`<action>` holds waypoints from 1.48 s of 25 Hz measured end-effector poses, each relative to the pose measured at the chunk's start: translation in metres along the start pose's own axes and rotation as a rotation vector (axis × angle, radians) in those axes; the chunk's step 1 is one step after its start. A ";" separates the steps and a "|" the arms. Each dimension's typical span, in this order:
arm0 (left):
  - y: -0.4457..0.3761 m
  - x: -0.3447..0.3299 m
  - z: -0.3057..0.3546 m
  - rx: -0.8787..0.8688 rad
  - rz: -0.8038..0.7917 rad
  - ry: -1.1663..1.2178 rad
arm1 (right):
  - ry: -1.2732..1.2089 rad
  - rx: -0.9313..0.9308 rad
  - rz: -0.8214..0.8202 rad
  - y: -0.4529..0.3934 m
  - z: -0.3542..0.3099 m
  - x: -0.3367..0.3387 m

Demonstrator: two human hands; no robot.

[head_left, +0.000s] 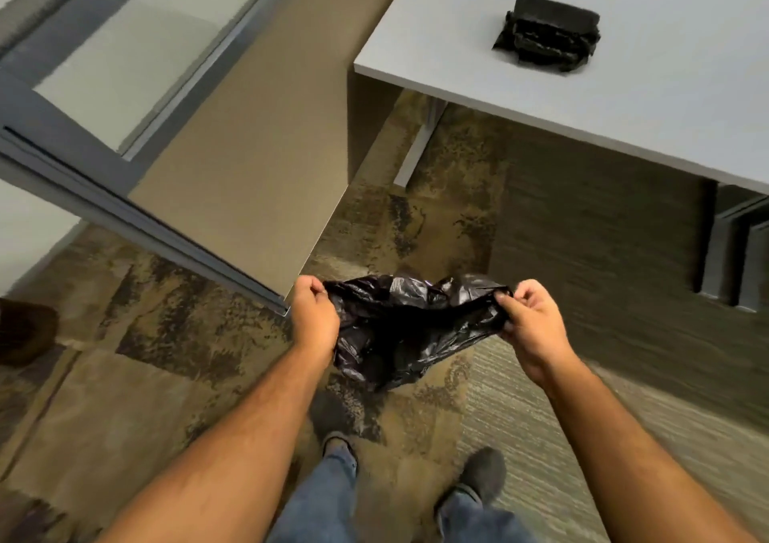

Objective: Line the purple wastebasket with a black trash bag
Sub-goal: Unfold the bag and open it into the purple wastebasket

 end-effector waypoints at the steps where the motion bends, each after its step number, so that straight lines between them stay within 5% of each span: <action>1: -0.010 -0.003 -0.008 -0.068 -0.082 -0.009 | 0.004 0.030 0.041 -0.005 0.008 -0.011; 7: -0.058 -0.032 -0.046 -0.501 -0.442 -0.163 | 0.126 0.142 0.284 -0.061 0.061 -0.047; 16: -0.100 -0.161 -0.199 -0.575 -0.497 -0.431 | 0.265 0.056 0.472 -0.239 0.159 -0.037; 26: -0.167 -0.256 -0.281 -0.883 -0.593 -0.697 | 1.184 0.277 0.257 -0.373 0.200 -0.031; 33: -0.202 -0.286 -0.316 -0.753 -0.699 -0.922 | 1.310 0.119 0.179 -0.444 0.192 -0.015; 37: -0.197 -0.268 -0.344 -0.571 -0.783 -0.811 | 1.415 0.102 0.100 -0.433 0.210 -0.001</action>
Point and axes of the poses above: each hand's wrist, its own y-axis away from the middle knuckle, its own x-axis out of the back of the hand, z = x × y, the point moved 3 cm from there along -y, towards the middle knuckle, and after that the axes turned 14 degrees about -x, right-handed, at the moved point
